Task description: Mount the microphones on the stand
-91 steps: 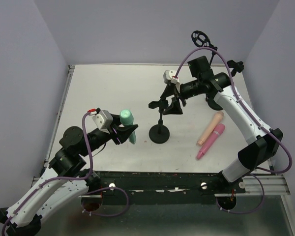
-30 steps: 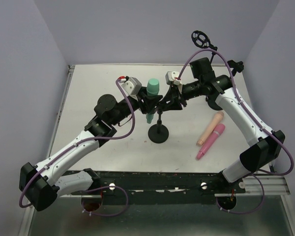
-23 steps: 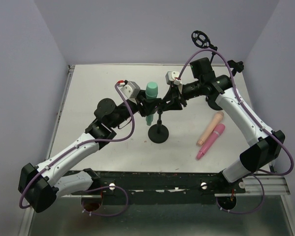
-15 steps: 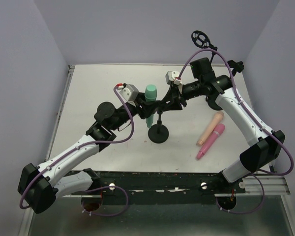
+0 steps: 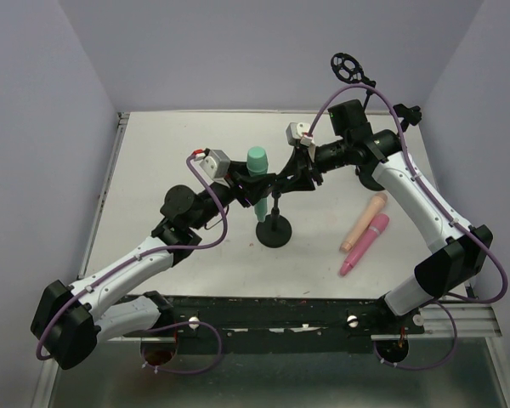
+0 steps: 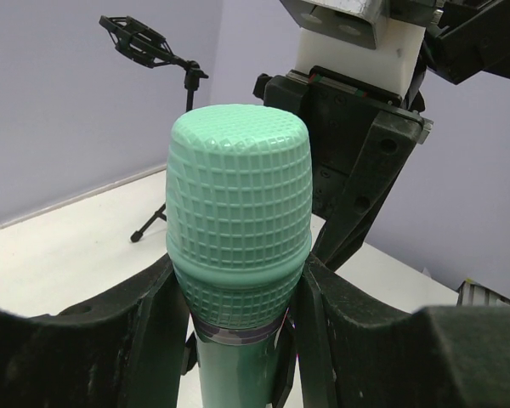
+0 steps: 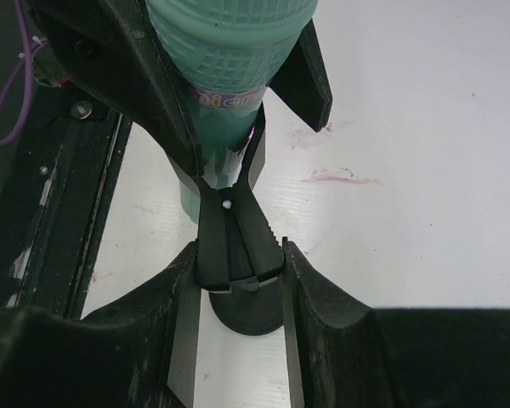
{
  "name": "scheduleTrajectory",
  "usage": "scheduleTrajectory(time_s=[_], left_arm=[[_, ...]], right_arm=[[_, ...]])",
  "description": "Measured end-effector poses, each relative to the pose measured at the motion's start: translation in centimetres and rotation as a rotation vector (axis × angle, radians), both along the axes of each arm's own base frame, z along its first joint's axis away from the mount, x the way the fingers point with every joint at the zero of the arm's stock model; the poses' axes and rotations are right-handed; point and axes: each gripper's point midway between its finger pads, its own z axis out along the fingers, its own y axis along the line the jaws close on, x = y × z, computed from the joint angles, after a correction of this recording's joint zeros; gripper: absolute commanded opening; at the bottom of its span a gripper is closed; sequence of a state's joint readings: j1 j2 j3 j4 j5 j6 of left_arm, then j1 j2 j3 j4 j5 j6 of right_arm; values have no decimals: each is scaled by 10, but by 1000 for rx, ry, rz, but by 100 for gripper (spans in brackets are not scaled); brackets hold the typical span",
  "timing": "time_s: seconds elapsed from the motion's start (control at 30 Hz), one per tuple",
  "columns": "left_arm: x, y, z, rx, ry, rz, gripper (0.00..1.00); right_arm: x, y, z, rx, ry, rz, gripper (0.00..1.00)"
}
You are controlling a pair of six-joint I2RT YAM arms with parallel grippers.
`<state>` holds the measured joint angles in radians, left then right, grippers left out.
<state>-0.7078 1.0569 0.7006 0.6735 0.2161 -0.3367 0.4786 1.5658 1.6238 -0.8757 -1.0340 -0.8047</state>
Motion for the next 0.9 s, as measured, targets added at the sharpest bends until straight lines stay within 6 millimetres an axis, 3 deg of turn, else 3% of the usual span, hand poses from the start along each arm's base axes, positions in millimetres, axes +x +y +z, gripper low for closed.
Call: scheduleTrajectory(time_s=[0.33, 0.9], left_arm=[[0, 0, 1, -17, 0, -1, 0], [2, -1, 2, -19, -26, 3, 0]], right_arm=[[-3, 0, -2, 1, 38, -2, 25], [-6, 2, -4, 8, 78, 0, 70]])
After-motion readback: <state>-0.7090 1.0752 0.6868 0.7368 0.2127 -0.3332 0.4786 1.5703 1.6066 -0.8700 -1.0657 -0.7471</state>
